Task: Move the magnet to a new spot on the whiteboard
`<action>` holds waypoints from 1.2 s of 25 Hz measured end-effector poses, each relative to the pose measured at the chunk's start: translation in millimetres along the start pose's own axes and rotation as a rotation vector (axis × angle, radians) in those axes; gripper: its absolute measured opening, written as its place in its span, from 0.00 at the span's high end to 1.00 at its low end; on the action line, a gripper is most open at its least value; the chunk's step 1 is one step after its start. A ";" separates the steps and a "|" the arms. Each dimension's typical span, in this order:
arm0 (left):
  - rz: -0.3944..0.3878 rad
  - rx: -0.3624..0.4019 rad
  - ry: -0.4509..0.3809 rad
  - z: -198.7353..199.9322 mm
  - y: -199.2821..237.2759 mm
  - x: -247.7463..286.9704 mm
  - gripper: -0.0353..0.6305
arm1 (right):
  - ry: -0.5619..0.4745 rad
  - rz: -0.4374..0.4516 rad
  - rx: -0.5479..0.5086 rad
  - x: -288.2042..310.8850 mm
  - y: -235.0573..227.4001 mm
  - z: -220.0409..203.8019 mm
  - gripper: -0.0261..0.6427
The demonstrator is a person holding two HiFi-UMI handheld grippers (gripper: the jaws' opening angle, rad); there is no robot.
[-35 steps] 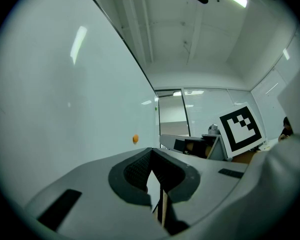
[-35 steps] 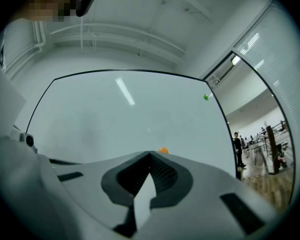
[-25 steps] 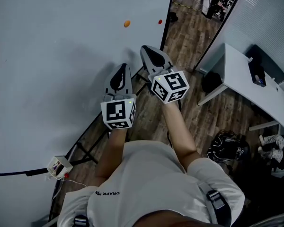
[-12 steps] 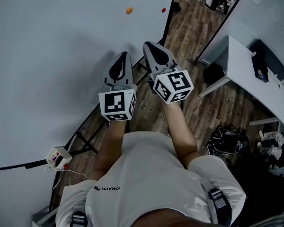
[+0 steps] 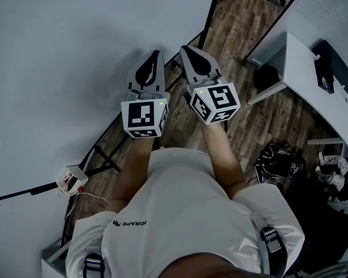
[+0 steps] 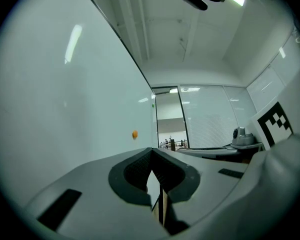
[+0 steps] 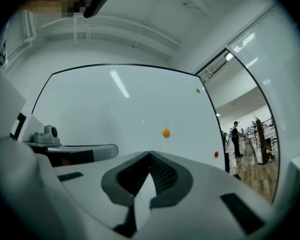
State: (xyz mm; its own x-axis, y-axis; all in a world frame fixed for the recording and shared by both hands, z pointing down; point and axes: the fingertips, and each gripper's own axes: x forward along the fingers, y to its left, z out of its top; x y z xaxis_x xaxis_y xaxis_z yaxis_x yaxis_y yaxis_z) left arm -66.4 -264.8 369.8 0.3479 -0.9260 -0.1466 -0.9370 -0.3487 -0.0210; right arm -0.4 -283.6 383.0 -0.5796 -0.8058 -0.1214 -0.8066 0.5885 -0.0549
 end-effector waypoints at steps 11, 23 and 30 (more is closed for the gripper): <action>-0.031 0.001 0.012 -11.8 -0.5 -11.1 0.94 | -0.017 -0.040 -0.022 -12.3 7.4 -6.4 0.94; -0.015 0.005 0.011 -19.7 -4.5 -26.3 0.94 | -0.002 -0.066 -0.057 -26.5 16.9 -13.3 0.94; -0.021 -0.006 0.029 -24.9 -16.1 -27.0 0.94 | 0.039 -0.040 -0.041 -31.9 22.0 -24.8 0.94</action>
